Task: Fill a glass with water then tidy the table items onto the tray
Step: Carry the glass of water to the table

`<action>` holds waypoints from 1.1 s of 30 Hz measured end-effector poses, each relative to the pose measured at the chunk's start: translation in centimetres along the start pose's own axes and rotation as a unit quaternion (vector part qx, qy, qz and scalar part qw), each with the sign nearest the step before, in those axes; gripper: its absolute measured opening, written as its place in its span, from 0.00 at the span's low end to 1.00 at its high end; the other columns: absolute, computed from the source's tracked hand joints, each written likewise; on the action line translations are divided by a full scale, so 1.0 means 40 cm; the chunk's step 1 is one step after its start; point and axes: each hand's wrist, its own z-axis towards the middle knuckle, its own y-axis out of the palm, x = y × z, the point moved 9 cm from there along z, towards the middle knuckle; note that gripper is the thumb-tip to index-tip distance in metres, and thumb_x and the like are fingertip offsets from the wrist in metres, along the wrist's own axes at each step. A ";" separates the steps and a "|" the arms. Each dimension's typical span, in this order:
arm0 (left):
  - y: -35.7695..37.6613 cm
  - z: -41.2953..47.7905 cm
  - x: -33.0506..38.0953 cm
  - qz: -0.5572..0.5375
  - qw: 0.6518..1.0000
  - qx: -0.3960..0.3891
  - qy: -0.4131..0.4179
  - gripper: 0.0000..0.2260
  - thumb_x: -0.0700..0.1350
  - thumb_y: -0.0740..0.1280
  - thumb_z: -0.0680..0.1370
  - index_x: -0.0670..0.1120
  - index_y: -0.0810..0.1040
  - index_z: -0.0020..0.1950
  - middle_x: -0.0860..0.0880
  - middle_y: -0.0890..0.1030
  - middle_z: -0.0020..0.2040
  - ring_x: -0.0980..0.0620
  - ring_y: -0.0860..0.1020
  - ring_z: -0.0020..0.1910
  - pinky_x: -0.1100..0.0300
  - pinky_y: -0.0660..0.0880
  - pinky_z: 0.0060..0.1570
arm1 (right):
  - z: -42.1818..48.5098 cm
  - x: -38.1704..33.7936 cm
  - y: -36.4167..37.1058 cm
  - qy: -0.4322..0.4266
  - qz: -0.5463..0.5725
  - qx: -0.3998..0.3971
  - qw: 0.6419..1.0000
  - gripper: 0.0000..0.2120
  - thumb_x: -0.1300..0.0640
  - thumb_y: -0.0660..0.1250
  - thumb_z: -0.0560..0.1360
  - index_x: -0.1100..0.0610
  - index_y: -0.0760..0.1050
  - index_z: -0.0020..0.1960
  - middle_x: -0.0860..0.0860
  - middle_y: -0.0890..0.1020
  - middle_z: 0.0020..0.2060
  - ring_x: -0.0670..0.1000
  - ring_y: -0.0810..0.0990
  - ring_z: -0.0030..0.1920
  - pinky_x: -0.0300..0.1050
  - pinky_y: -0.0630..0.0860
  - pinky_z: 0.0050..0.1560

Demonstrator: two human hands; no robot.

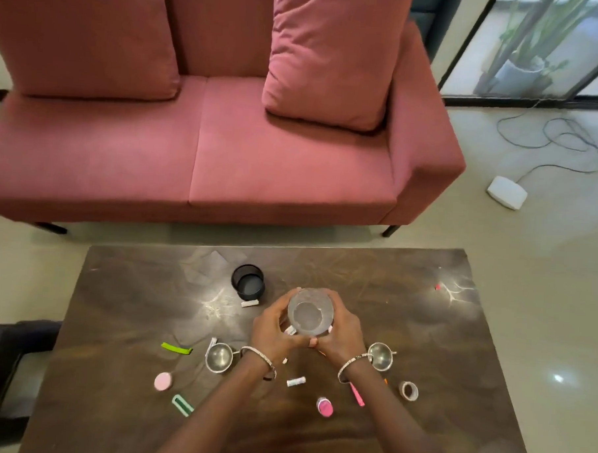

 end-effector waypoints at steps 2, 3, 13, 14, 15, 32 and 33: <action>0.009 0.060 -0.033 -0.007 1.000 0.003 -0.015 0.41 0.30 0.80 0.59 0.44 0.71 0.69 0.50 0.79 0.62 0.66 0.77 0.58 0.74 0.72 0.54 | 0.059 0.037 0.022 0.006 0.001 -0.010 1.000 0.37 0.54 0.80 0.55 0.42 0.71 0.62 0.38 0.83 0.51 0.41 0.82 0.51 0.37 0.78 0.50; 0.014 0.092 -0.055 -0.013 1.000 0.005 -0.025 0.41 0.29 0.80 0.59 0.44 0.71 0.70 0.50 0.79 0.63 0.69 0.77 0.57 0.74 0.71 0.53 | 0.088 0.057 0.034 0.012 0.003 -0.014 1.000 0.37 0.53 0.80 0.55 0.42 0.71 0.62 0.37 0.83 0.51 0.40 0.82 0.51 0.36 0.78 0.50; 0.076 0.354 -0.265 -0.049 0.995 0.007 -0.082 0.42 0.26 0.78 0.60 0.43 0.68 0.72 0.49 0.76 0.66 0.56 0.75 0.64 0.69 0.73 0.56 | 0.292 0.253 0.119 0.042 0.023 -0.034 0.998 0.34 0.49 0.79 0.58 0.41 0.71 0.61 0.34 0.81 0.50 0.33 0.80 0.50 0.25 0.72 0.49; 0.083 0.374 -0.279 -0.049 0.996 0.006 -0.079 0.42 0.26 0.77 0.61 0.43 0.68 0.72 0.49 0.76 0.66 0.55 0.75 0.64 0.68 0.73 0.57 | 0.307 0.275 0.122 0.044 0.018 -0.035 0.998 0.35 0.52 0.80 0.58 0.41 0.71 0.62 0.34 0.81 0.51 0.35 0.80 0.50 0.26 0.73 0.50; 0.090 0.390 -0.293 -0.052 0.995 0.006 -0.080 0.42 0.26 0.77 0.61 0.43 0.68 0.72 0.49 0.76 0.66 0.54 0.75 0.65 0.67 0.74 0.58 | 0.320 0.295 0.124 0.044 0.014 -0.036 0.998 0.36 0.55 0.81 0.59 0.40 0.71 0.62 0.34 0.81 0.51 0.35 0.80 0.51 0.26 0.72 0.51; 0.101 0.459 -0.406 -0.005 0.997 0.033 -0.076 0.42 0.36 0.79 0.61 0.51 0.69 0.72 0.55 0.77 0.66 0.56 0.74 0.66 0.48 0.74 0.65 | 0.381 0.403 0.194 0.028 0.008 -0.063 0.998 0.38 0.57 0.80 0.59 0.43 0.70 0.65 0.38 0.79 0.58 0.40 0.79 0.57 0.31 0.74 0.58; 0.101 0.460 -0.409 -0.003 0.997 0.033 -0.074 0.42 0.38 0.80 0.60 0.52 0.69 0.72 0.55 0.77 0.66 0.56 0.74 0.66 0.48 0.74 0.64 | 0.380 0.407 0.195 0.029 0.010 -0.061 0.998 0.38 0.57 0.80 0.59 0.42 0.69 0.65 0.38 0.79 0.58 0.40 0.79 0.57 0.29 0.74 0.57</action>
